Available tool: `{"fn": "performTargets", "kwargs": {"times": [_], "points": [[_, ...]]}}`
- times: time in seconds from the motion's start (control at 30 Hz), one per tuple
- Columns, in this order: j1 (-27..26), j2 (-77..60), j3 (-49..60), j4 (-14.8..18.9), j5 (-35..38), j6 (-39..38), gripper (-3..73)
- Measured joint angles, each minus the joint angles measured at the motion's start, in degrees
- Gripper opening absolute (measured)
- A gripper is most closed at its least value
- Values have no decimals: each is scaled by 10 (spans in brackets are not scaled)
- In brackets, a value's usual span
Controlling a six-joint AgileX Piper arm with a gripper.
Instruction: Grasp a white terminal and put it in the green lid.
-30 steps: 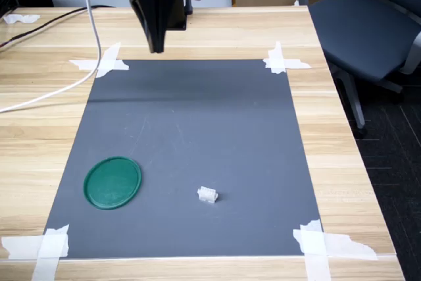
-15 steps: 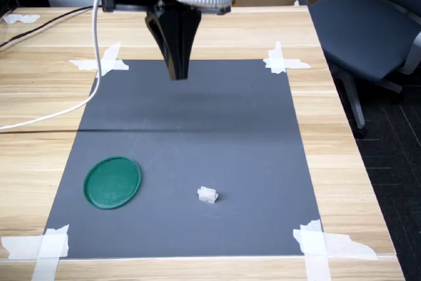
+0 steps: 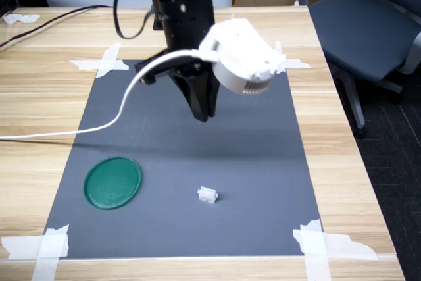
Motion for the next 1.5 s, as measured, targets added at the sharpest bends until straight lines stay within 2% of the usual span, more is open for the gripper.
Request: {"fn": "performTargets", "kwargs": {"times": [0.27,0.4,0.7,0.87,1.1,1.5], "points": [[0,42,-30,-7,4,-32,387],[0,58,-37,-30,-9,-37,449],[0,92,-47,-25,7,-59,457],[0,129,-97,-13,54,-60,457],[0,168,-158,-10,75,-80,457],[0,223,-165,-32,74,-121,457]]}}
